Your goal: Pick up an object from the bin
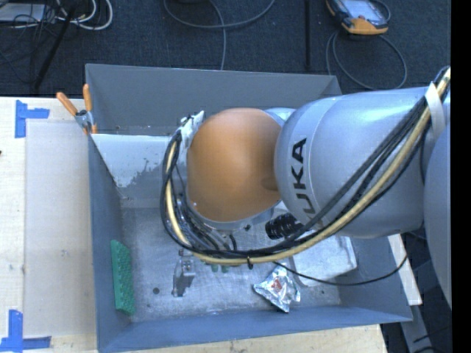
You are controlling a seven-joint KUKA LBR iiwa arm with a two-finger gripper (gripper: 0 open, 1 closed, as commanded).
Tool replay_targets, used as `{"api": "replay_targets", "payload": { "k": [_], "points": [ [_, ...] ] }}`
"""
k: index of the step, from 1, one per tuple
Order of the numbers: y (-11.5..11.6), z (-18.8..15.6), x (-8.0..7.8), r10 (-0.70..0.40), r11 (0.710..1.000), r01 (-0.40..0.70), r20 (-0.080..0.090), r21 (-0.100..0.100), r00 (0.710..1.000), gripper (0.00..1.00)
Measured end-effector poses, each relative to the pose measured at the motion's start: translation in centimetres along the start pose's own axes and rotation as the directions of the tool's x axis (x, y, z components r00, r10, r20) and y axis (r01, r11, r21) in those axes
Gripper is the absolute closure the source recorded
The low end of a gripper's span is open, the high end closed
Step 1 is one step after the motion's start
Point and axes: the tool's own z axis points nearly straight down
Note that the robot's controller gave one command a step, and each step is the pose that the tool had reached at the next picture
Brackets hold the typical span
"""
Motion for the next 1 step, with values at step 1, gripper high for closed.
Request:
{"api": "replay_targets", "payload": {
  "k": [1],
  "points": [
    [-8.80, 2.56, -3.27, -0.118, 0.993, 0.118, 0.000, 0.001, 0.993, 0.00]
  ]
}}
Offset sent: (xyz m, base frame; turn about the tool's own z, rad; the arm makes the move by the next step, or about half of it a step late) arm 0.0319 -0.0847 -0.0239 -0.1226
